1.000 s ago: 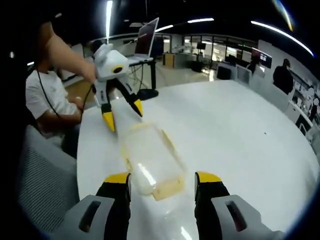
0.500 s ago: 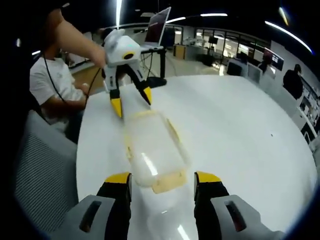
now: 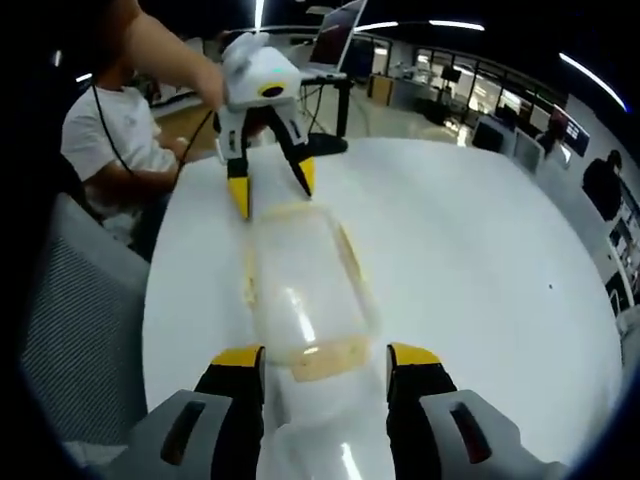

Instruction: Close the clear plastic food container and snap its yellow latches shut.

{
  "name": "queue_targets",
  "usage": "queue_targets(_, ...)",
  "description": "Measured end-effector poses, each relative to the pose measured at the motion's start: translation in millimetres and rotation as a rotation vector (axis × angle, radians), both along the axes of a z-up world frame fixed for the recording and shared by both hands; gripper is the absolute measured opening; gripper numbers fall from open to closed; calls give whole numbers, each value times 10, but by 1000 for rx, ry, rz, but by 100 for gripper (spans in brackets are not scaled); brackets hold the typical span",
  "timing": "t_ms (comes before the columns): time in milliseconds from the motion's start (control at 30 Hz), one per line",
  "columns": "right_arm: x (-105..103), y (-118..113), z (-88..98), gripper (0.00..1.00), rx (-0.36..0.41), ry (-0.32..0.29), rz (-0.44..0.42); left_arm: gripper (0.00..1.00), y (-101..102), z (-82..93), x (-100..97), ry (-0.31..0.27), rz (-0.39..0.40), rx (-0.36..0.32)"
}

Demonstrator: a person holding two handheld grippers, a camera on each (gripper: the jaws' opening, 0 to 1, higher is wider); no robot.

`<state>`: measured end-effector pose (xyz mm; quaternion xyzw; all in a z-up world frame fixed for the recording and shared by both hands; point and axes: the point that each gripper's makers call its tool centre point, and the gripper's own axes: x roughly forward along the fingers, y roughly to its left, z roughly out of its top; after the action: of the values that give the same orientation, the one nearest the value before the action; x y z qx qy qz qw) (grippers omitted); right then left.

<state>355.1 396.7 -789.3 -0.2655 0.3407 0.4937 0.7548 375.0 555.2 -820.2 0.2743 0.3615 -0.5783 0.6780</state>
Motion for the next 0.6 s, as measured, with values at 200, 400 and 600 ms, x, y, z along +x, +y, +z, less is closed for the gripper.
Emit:
queue_targets(200,-2,1,-55,47,-21,21,21,52,12,-4,25,-19,-38,4)
queue_targets(400,3,-1,-110,47,-40,44,35,52,58,-68,26,-9,-61,35)
queue_targets(600,27,8,-153,47,-63,59,55,51,62,-99,11,-15,-105,62)
